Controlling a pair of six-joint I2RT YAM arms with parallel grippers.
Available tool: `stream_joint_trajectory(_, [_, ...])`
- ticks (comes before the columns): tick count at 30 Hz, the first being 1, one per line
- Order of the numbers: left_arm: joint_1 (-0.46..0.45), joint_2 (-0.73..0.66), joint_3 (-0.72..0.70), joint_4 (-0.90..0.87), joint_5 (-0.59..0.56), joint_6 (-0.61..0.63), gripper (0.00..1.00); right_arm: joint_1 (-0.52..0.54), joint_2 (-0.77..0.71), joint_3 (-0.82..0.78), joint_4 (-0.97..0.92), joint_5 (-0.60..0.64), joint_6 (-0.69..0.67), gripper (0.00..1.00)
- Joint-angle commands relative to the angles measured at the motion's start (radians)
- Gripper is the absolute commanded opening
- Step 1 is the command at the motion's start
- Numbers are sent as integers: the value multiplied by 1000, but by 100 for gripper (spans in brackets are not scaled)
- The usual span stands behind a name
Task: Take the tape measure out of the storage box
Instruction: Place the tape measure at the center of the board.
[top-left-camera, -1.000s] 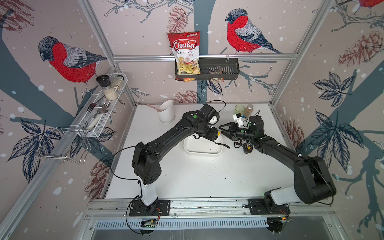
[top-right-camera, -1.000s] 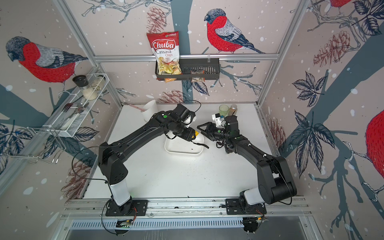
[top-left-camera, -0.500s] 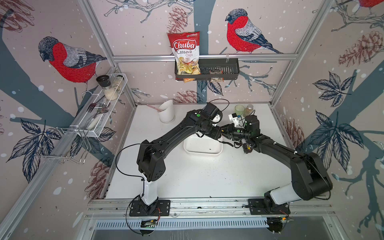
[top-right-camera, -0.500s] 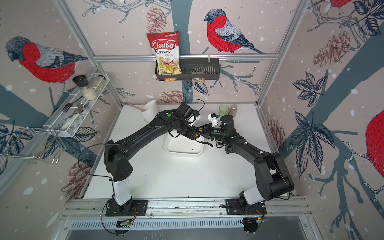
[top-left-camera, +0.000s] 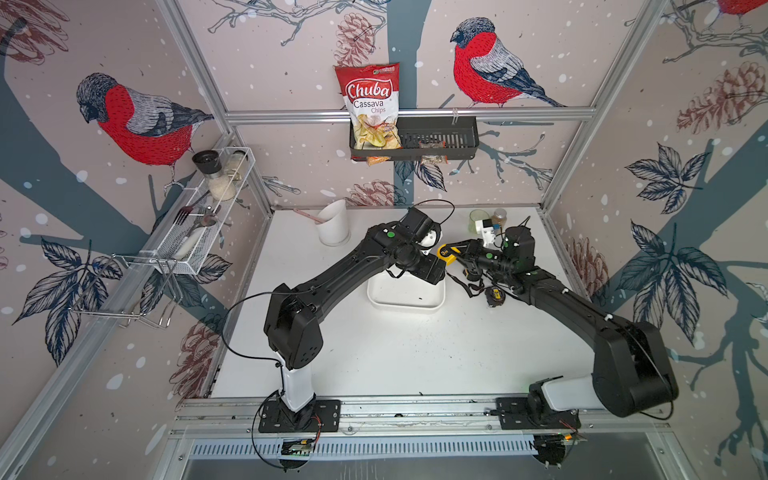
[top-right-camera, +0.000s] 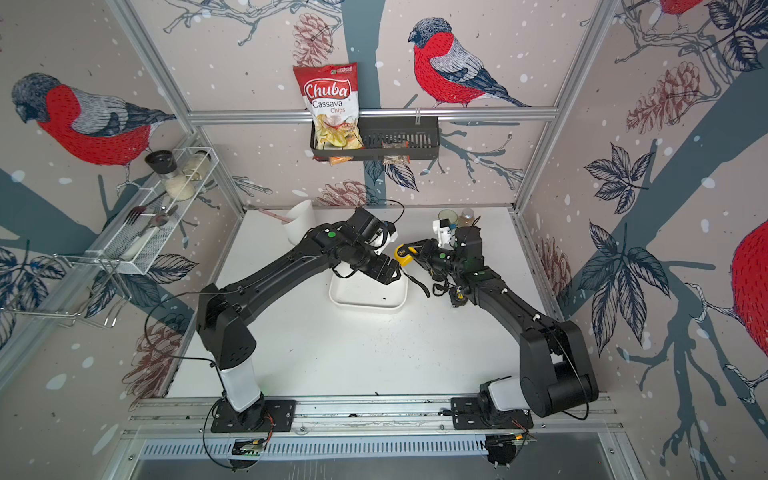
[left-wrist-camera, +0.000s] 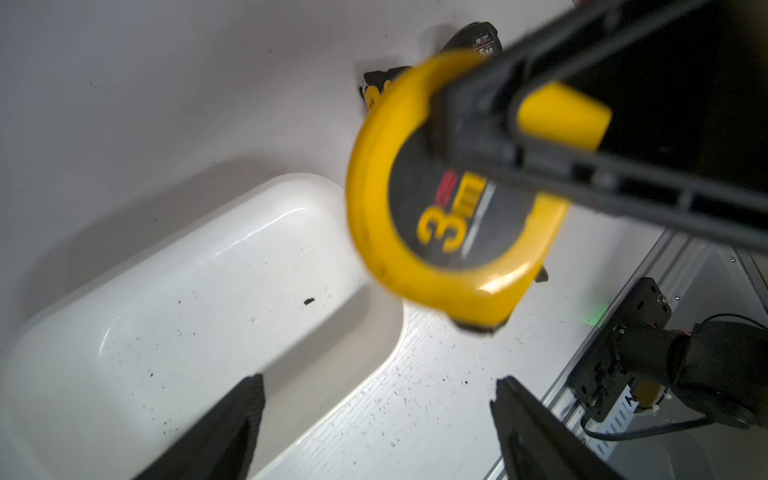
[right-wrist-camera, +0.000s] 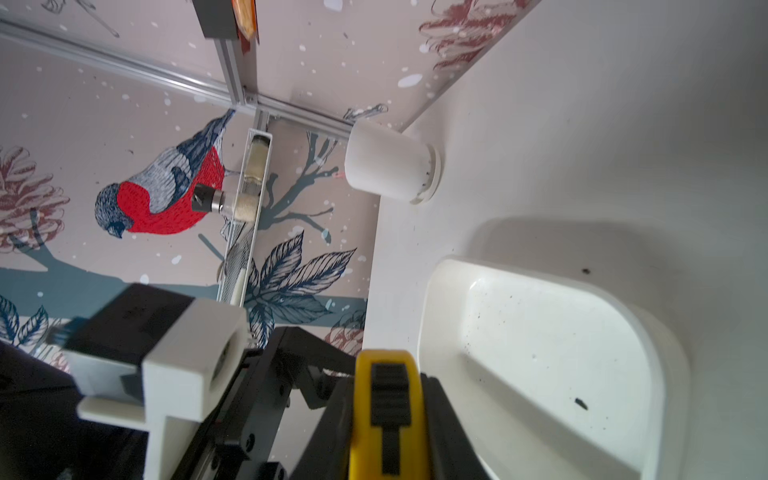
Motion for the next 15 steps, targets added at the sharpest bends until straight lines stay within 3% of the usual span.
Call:
stream_joint_trajectory(1, [21, -43, -39, 31, 42, -21, 96, -35, -25, -9, -25, 46, -32, 0])
stream_joint_trajectory(6, [91, -118, -86, 67, 66, -77, 96, -45, -42, -24, -193, 81, -154, 0])
stream_joint_trajectory(15, [135, -113, 65, 32, 3, -132, 96, -40, -75, -223, -266, 164, -277, 0])
